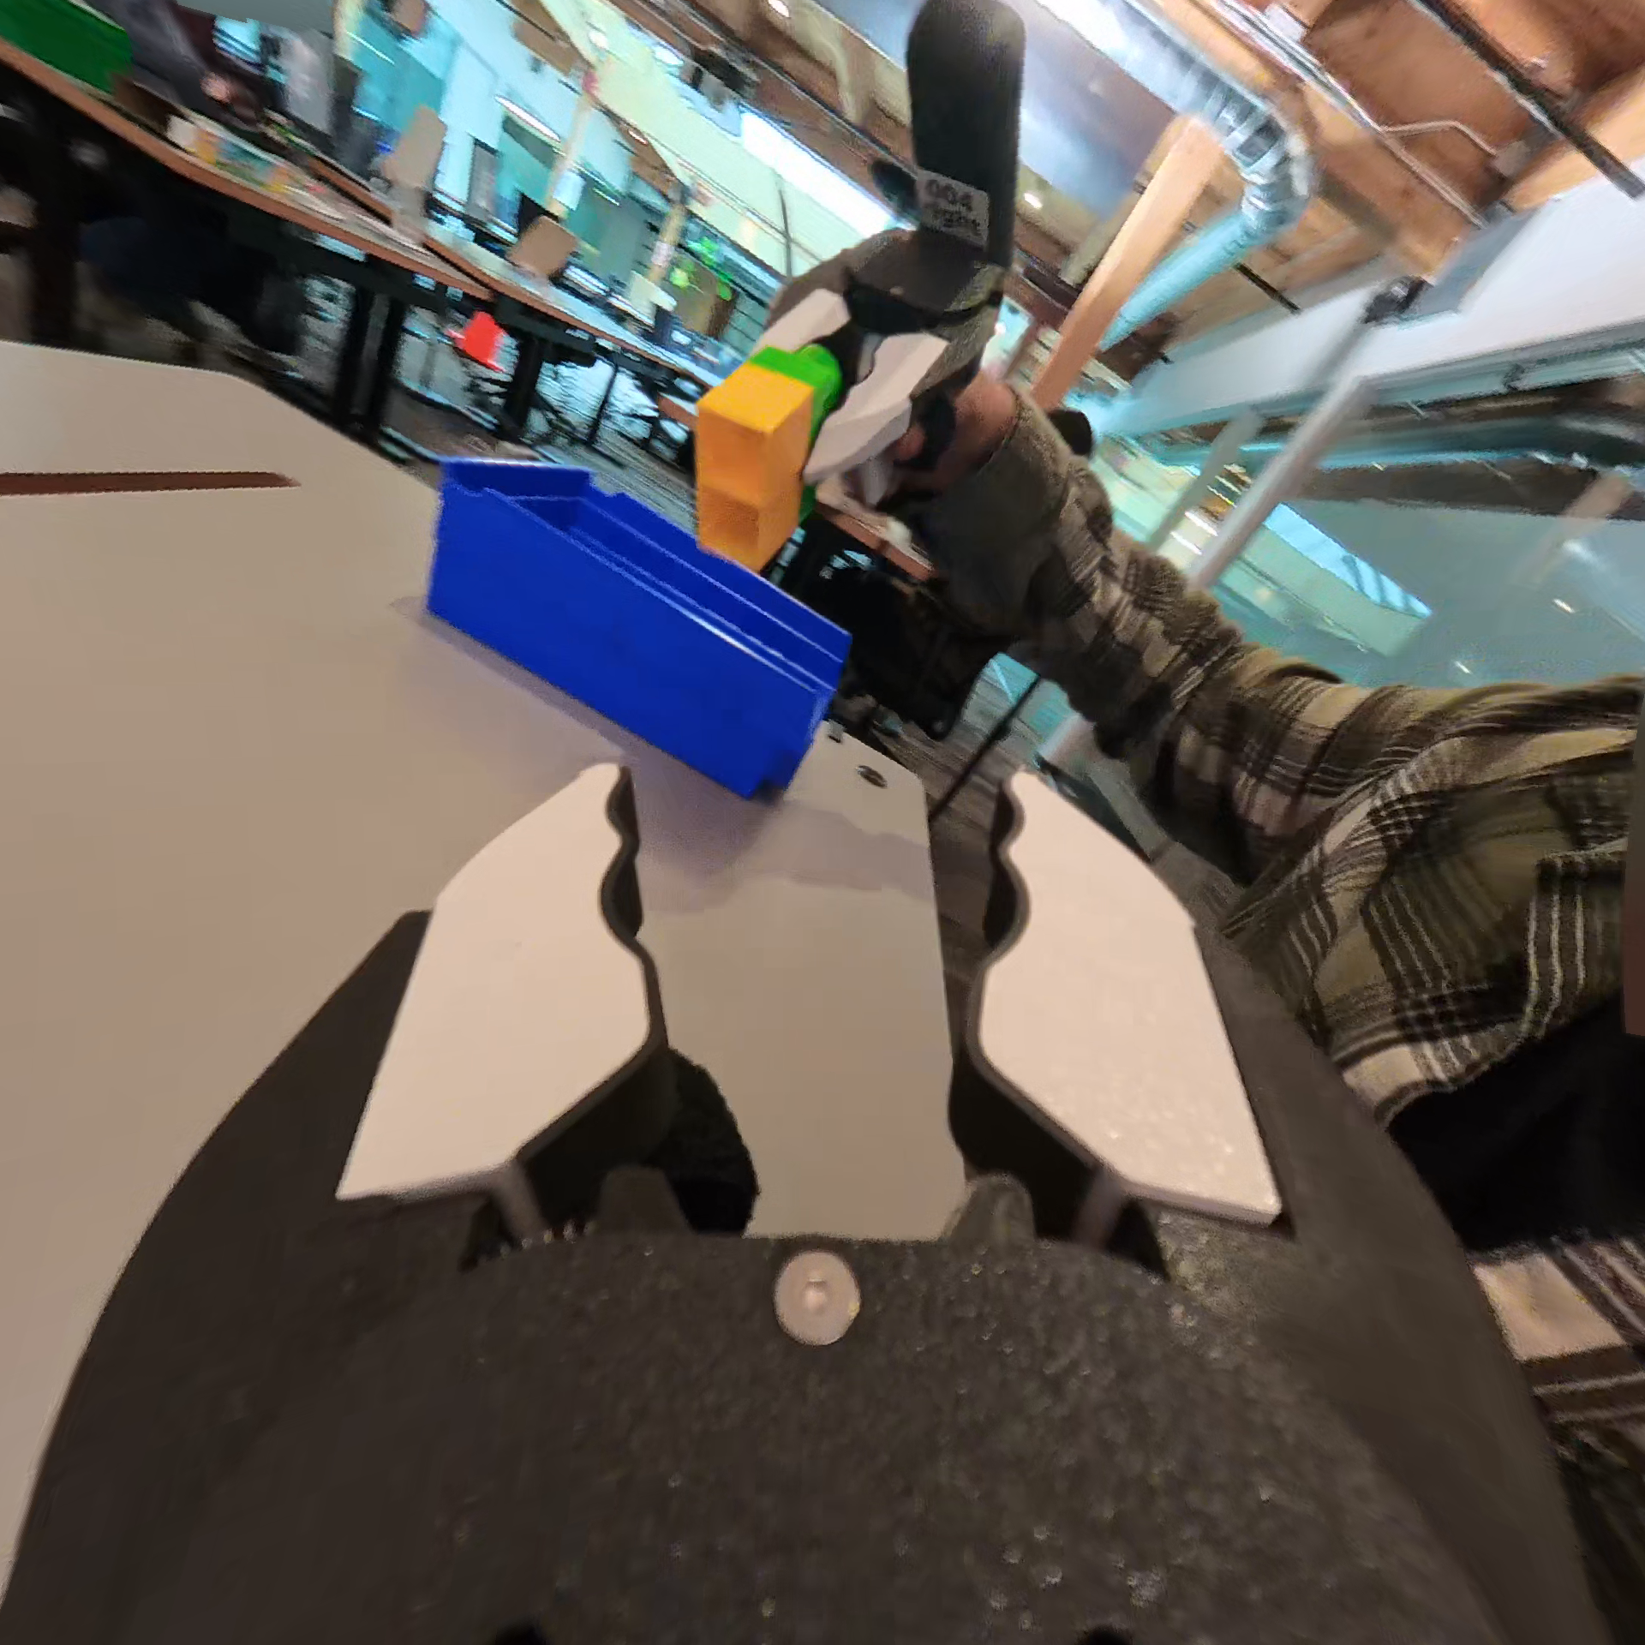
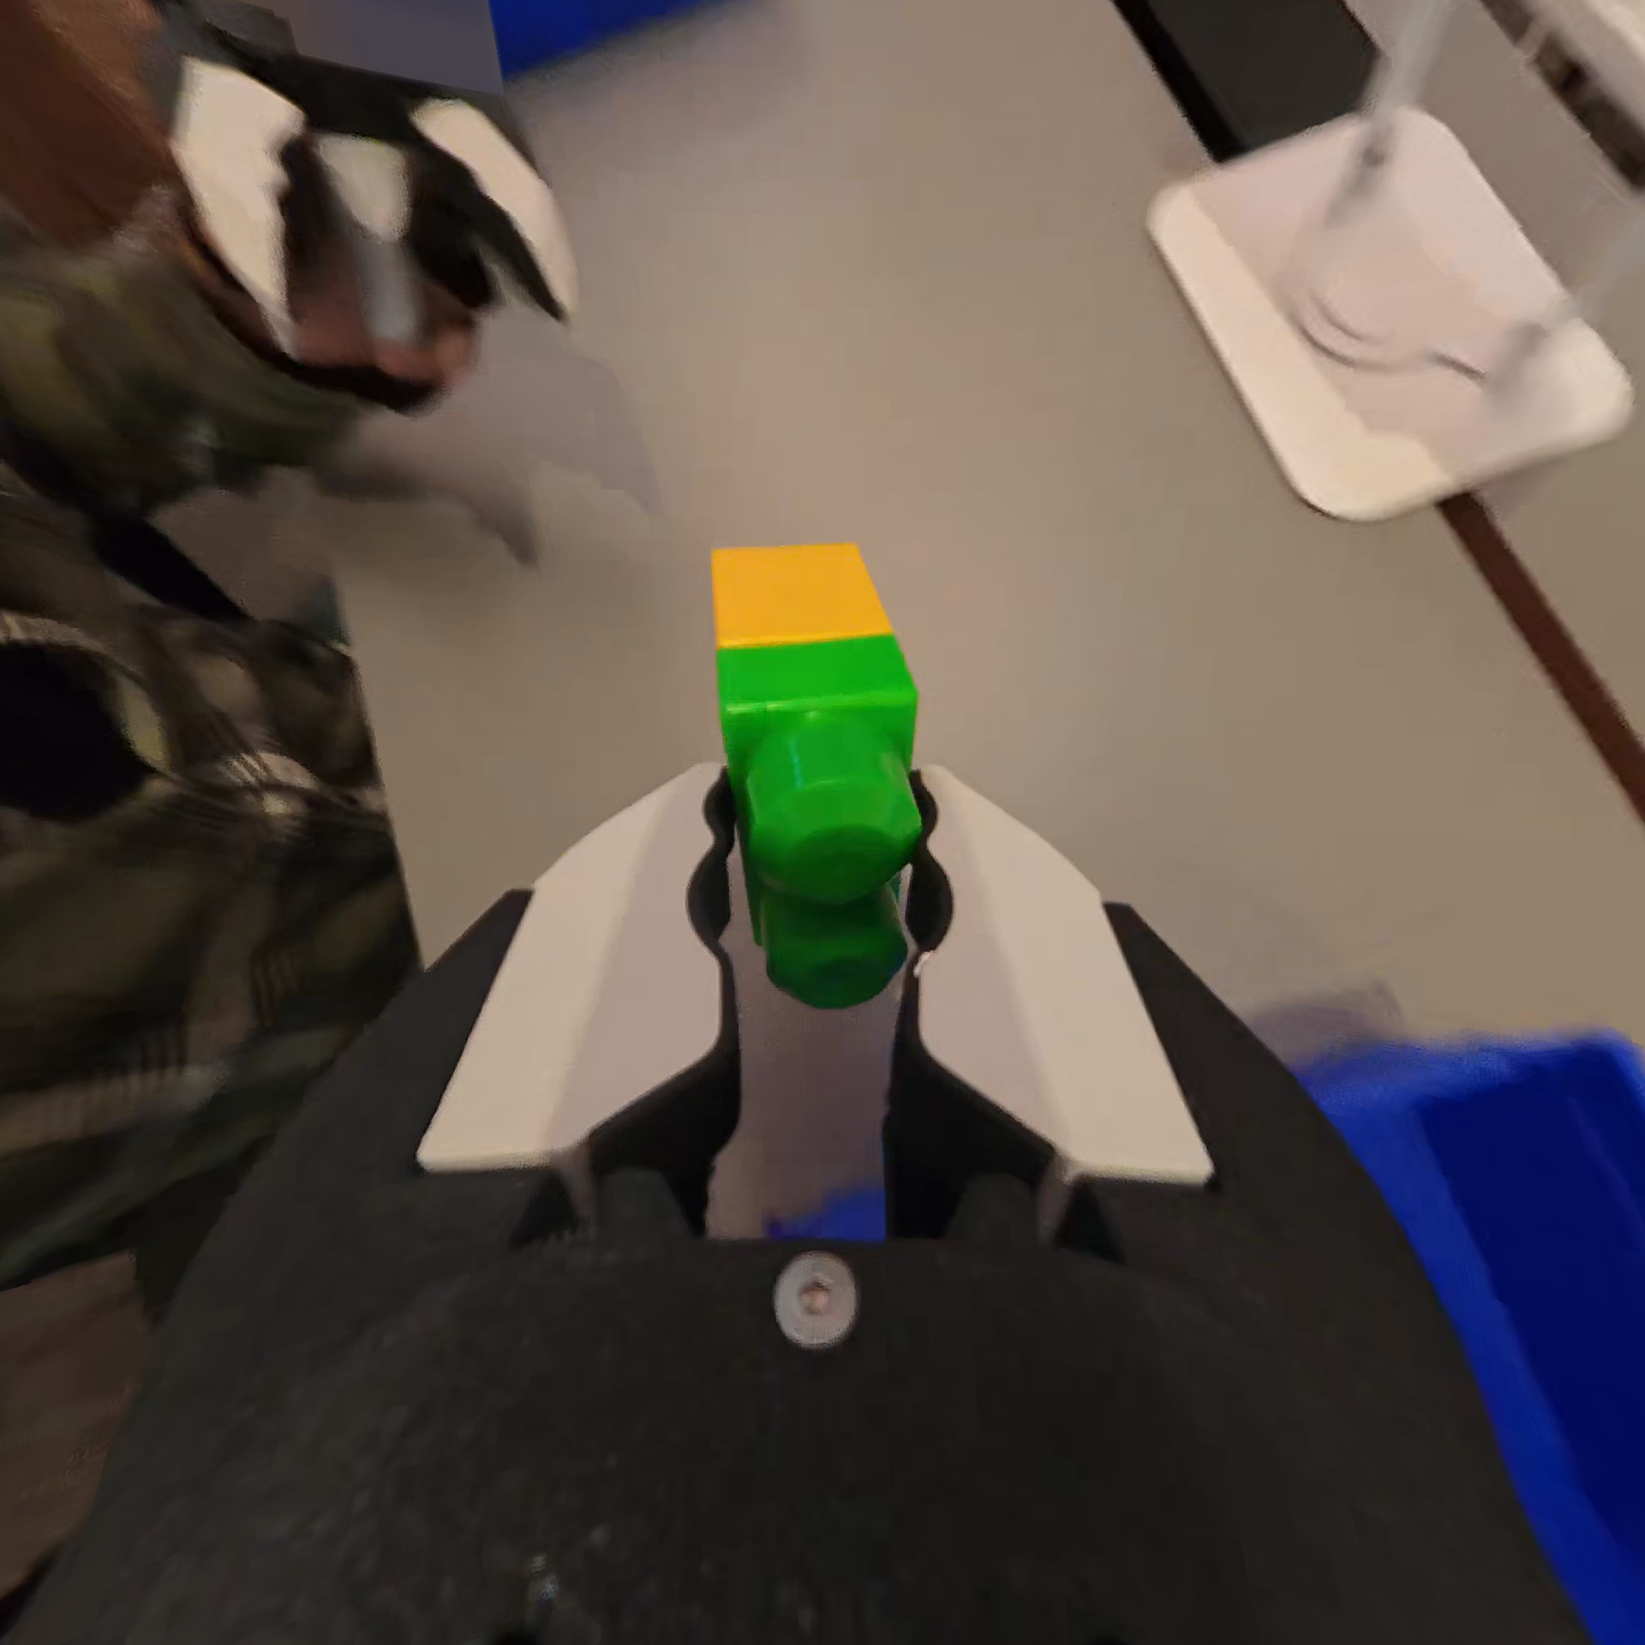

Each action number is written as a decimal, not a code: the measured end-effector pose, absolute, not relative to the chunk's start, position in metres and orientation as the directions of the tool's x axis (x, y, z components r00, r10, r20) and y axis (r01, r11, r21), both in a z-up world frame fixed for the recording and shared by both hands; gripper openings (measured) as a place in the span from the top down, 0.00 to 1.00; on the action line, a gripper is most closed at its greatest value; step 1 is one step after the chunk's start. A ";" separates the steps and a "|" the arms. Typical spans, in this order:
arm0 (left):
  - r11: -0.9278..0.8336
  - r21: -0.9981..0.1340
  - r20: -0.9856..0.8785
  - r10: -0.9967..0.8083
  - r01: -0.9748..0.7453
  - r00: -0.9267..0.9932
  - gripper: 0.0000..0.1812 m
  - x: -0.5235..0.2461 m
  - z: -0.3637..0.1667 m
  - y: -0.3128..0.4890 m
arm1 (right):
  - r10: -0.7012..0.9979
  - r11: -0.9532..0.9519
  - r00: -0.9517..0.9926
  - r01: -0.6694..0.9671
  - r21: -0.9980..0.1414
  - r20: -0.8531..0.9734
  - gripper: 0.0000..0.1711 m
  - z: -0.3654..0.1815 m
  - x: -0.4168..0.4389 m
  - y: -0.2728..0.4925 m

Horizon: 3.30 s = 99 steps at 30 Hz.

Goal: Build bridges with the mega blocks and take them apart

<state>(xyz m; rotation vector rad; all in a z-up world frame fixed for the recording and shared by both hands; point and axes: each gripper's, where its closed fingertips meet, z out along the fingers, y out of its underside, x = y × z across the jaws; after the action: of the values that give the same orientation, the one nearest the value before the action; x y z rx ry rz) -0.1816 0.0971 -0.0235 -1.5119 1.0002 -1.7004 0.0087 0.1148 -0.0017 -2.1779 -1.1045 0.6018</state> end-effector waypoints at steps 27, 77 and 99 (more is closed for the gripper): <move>-0.464 -0.875 0.471 -0.882 0.142 0.017 0.80 -0.275 -0.008 0.099 | 0.870 -0.452 0.291 0.147 -0.880 -0.399 0.80 -0.043 -0.168 0.075; -0.430 -0.849 0.511 -0.816 -0.307 -0.269 0.80 -0.152 -0.061 0.050 | 0.856 -0.459 0.264 -0.011 -0.889 -0.445 0.80 -0.031 -0.160 0.073; -0.600 -0.799 0.340 -0.509 -0.042 0.791 0.80 -0.569 -0.049 0.284 | 0.860 -0.441 0.306 0.046 -0.897 -0.407 0.79 -0.055 -0.147 0.076</move>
<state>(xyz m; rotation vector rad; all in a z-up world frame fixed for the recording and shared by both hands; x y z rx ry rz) -0.5690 0.2839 -0.0488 -2.1323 0.4070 -0.7023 -0.1472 0.0762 -0.0548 -1.7404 -0.8209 1.2305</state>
